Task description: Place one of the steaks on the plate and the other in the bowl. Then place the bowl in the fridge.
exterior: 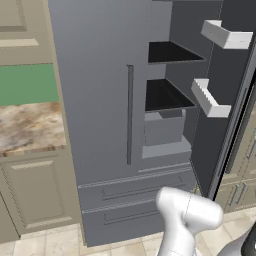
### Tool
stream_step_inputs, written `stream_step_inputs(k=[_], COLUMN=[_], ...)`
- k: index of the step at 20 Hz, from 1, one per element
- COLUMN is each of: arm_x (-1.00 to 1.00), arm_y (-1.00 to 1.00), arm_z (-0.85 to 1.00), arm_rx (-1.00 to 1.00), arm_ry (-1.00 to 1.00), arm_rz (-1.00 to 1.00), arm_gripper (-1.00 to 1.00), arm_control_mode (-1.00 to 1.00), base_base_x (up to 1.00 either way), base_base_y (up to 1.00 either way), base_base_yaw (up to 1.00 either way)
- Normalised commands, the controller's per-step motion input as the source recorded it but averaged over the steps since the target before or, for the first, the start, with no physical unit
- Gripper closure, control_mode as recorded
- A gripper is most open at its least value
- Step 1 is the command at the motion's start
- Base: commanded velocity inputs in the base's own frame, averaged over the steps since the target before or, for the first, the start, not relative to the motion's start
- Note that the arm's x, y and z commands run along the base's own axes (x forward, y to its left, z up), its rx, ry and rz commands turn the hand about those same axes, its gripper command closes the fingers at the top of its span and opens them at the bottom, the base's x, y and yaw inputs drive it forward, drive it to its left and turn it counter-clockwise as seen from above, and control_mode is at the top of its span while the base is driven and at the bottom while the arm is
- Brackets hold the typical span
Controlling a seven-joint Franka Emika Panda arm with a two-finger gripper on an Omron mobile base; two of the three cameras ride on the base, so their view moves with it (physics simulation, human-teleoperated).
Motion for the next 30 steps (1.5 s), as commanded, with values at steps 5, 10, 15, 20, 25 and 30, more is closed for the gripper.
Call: stream_step_inputs(k=[5,10,15,20,25,30], arm_x=[0.42,0.64,0.79,0.86,0.76,0.61], arm_y=[0.92,0.60,0.08,-0.07,-0.53,-0.59], arm_z=[0.30,0.00,0.00,0.00,0.00,0.00], arm_rx=[-0.18,-0.09,-0.05,-0.01,0.00,0.00], arm_ry=[-0.02,0.01,0.01,0.16,0.24,0.18], arm_rz=[-0.04,-0.17,-0.29,-0.23,-0.08,-0.07], arm_gripper=[1.00,1.00,1.00,1.00,1.00,1.00], arm_control_mode=[-1.00,-1.00,-1.00,-1.00,-1.00,-1.00], base_base_x=[0.00,0.00,0.00,0.00,0.00,0.00], base_base_y=[0.00,0.00,0.00,0.00,0.00,0.00], base_base_yaw=[0.00,0.00,0.00,0.00,0.00,0.00])
